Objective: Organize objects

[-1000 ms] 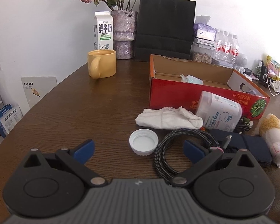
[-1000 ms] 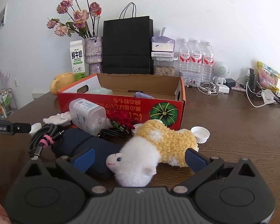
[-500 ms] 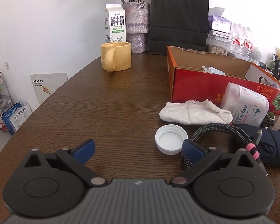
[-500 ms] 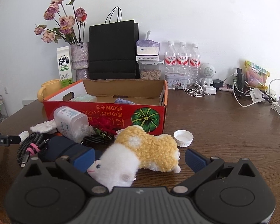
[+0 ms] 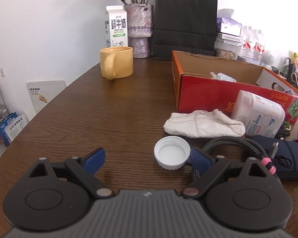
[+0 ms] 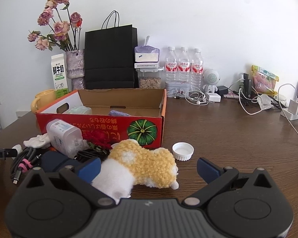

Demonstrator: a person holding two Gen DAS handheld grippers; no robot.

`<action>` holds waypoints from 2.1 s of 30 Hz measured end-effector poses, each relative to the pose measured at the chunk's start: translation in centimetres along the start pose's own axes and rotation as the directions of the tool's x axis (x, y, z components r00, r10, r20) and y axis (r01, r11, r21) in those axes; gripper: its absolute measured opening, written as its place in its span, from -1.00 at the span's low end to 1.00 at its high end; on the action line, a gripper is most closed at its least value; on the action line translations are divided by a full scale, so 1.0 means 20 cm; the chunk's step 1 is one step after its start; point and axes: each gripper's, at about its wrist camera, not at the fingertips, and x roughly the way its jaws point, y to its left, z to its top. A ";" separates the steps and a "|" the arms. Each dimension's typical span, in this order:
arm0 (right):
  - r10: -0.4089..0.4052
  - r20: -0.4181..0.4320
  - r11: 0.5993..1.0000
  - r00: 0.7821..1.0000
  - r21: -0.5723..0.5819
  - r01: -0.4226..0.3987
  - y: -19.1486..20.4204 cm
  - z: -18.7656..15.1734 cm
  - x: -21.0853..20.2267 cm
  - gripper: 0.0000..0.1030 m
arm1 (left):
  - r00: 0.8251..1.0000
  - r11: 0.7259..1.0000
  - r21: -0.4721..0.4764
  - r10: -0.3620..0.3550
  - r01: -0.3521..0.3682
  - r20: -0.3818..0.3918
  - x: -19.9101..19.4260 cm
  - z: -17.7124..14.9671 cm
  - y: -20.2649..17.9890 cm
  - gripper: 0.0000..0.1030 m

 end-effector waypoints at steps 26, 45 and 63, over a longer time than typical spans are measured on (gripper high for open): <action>-0.025 0.017 1.000 1.000 0.018 0.025 -0.09 0.08 0.09 1.00 | 0.997 0.997 -0.017 -0.072 0.072 -0.018 0.06 0.03 -0.01 -0.20; -0.073 -0.061 0.997 0.995 0.035 0.075 -0.29 0.18 0.41 0.93 | 1.000 0.998 -0.053 -0.022 0.023 0.015 0.03 0.08 0.02 -0.21; 0.000 -0.199 0.997 0.980 0.082 0.017 -0.37 0.15 0.66 -0.05 | 1.000 0.998 -0.055 -0.009 0.010 0.019 0.03 0.10 0.00 -0.21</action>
